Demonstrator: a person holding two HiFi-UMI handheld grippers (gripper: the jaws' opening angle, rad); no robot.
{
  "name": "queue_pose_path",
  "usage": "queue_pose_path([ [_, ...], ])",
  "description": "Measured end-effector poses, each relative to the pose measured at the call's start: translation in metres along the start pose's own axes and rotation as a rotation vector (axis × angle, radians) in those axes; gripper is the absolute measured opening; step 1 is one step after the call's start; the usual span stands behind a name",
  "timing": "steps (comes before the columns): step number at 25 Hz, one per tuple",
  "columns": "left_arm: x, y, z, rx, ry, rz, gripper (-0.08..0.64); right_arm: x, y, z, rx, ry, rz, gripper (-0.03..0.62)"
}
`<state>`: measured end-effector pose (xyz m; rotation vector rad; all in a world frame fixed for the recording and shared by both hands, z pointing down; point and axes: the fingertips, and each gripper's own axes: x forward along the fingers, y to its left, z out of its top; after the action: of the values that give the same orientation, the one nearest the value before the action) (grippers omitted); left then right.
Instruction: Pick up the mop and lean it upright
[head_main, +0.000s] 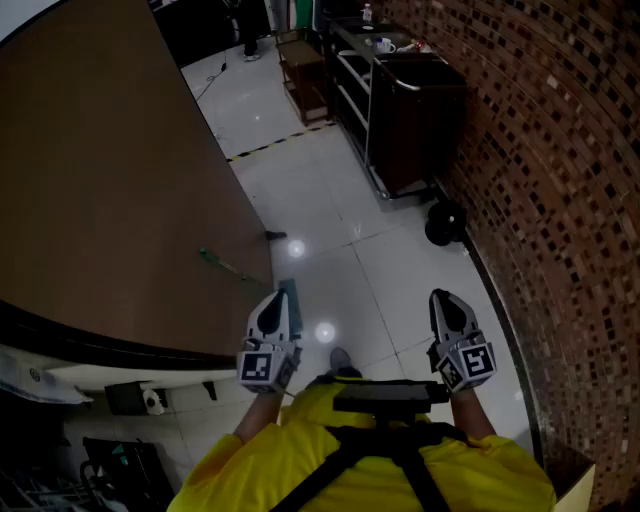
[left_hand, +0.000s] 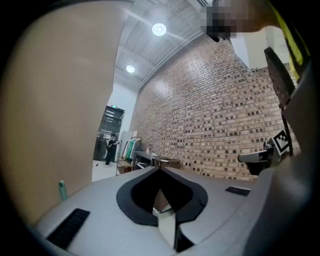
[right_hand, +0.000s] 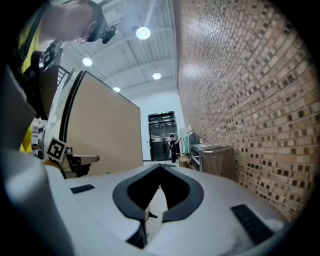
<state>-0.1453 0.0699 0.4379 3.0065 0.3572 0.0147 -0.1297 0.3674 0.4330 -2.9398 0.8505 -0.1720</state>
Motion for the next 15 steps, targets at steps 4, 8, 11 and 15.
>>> queue_pose_path([
  [4, 0.076, 0.042, 0.004, 0.022, 0.006, 0.004, 0.005, 0.079, -0.034, 0.009, 0.065, -0.019, -0.042, 0.006],
  [8, 0.124, 0.069, 0.002, -0.021, 0.011, 0.026, 0.005, 0.140, -0.046, 0.009, 0.003, 0.016, 0.002, 0.006],
  [11, 0.155, 0.095, -0.010, -0.008, 0.054, 0.102, 0.005, 0.200, -0.072, -0.005, -0.004, 0.085, 0.057, 0.006],
  [15, 0.185, 0.155, -0.002, -0.017, 0.041, 0.310, 0.005, 0.323, -0.085, 0.001, -0.081, 0.117, 0.218, 0.006],
])
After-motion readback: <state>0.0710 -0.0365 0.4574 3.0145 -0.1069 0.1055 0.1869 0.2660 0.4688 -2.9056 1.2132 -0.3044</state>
